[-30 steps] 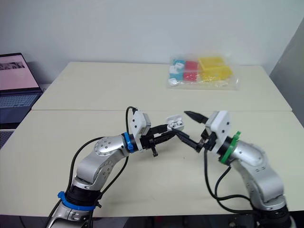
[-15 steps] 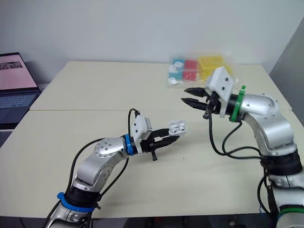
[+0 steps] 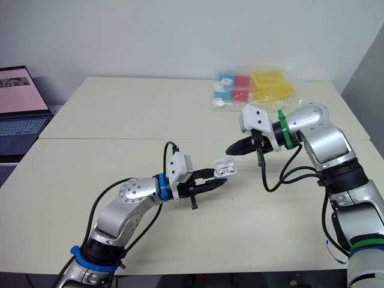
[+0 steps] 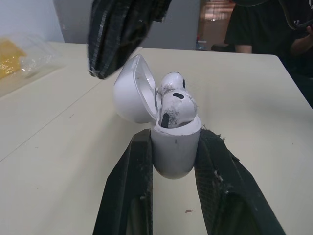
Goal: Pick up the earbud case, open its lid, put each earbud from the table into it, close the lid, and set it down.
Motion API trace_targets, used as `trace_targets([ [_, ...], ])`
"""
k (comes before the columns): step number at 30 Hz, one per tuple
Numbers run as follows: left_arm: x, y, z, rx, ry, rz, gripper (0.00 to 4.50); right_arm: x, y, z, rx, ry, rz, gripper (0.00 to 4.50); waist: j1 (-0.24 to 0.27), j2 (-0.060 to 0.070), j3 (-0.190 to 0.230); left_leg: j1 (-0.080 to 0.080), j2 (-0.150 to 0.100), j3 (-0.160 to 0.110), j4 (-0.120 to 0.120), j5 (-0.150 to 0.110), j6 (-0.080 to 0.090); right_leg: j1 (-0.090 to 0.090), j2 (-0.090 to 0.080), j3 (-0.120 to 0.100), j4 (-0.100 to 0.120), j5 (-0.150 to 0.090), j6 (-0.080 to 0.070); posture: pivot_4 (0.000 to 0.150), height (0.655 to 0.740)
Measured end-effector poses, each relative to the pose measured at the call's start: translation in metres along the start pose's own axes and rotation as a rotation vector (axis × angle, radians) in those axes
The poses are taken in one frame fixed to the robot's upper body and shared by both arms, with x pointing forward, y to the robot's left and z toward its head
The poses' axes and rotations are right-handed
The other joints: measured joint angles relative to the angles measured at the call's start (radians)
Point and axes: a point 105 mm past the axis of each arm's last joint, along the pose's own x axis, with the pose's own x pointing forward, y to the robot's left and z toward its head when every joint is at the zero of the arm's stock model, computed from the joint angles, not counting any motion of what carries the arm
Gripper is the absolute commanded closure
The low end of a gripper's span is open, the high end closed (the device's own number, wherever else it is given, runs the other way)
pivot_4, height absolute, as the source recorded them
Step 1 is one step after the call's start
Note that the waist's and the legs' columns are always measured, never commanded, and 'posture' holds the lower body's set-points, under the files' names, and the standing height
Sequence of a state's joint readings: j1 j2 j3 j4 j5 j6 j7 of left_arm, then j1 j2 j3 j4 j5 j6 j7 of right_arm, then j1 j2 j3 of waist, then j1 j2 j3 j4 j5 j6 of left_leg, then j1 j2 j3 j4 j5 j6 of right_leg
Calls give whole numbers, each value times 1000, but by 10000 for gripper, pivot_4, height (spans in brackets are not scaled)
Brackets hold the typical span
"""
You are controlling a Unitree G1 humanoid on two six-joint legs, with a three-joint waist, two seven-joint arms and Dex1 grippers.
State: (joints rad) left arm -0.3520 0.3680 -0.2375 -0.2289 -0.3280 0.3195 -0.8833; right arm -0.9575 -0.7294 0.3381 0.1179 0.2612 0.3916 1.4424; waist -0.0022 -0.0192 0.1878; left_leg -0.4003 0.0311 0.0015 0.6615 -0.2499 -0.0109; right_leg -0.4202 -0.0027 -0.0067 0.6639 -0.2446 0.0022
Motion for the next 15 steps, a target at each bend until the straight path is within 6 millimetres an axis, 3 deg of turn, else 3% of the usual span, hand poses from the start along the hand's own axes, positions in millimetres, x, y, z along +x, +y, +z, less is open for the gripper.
trace_targets([
  [15,4,7,2,-20,-1,36,37030,-2,25,6,-9,-17,66,45000,0,0,0,0,-1,0,1,0,0,0,0,0,1,0,0,1500,7400],
])
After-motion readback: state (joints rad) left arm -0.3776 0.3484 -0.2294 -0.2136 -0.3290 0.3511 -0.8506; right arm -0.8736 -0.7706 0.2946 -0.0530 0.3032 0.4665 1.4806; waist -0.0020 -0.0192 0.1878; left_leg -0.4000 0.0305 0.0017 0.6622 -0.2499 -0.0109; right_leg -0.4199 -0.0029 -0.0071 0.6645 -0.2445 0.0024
